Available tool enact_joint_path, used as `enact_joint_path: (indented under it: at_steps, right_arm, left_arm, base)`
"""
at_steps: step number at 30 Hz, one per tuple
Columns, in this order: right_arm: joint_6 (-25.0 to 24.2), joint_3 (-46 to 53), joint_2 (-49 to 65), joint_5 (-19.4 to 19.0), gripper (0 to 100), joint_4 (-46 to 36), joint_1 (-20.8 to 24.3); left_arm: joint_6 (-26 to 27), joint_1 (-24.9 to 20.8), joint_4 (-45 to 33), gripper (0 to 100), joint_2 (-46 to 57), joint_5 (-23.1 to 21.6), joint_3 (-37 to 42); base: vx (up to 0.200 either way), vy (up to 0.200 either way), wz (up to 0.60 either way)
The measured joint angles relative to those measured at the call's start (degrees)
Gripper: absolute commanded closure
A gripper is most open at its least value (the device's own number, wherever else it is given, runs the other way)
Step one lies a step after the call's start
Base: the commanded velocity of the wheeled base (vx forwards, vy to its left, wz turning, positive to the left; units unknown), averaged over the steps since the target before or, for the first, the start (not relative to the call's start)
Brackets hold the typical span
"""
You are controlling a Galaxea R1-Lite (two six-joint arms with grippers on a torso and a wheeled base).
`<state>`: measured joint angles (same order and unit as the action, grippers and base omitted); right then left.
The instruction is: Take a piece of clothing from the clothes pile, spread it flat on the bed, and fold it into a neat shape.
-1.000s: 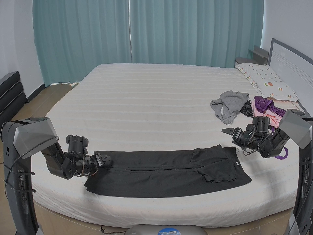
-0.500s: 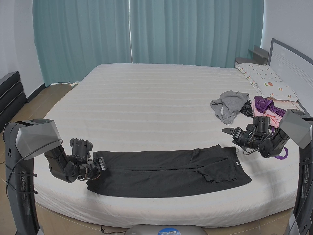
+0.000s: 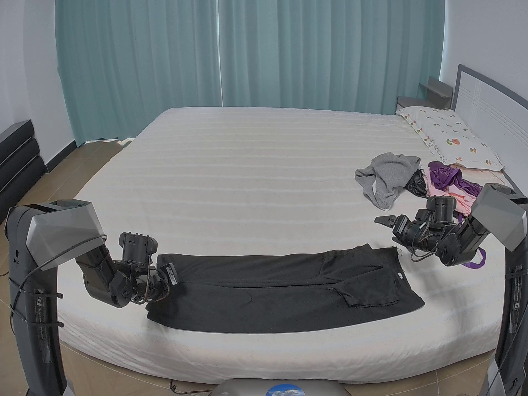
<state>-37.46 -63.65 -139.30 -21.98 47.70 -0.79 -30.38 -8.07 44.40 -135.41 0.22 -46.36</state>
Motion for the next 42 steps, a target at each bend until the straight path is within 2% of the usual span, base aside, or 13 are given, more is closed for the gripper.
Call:
enact_joint_path:
  at_steps: [3, 21, 27, 42]
  right_arm:
    - [0.0, 0.0, 0.0, 0.0, 0, 0.0, 0.0]
    - [0.0, -0.2, 0.1, 0.0, 0, 0.0, 0.0]
    - [0.0, -0.3, 0.1, 0.5, 0, 0.0, 0.0]
    - [0.0, -0.4, 0.1, 0.8, 0, 0.1, 0.0]
  left_arm:
    - [0.0, 0.0, 0.0, 100, 0.1, 0.0, 0.2]
    - [0.0, 0.0, 2.5, 100, 0.0, 0.1, -0.7]
    - [-2.1, -0.1, 2.5, 100, 0.2, 0.2, -2.1]
    - [-3.0, -1.6, 1.6, 100, 3.3, 1.5, -3.0]
  base:
    - [-0.2, 0.0, 0.0]
    - [0.0, 0.0, 0.0]
    - [0.0, 0.0, 0.0]
    - [0.0, -0.2, 0.0]
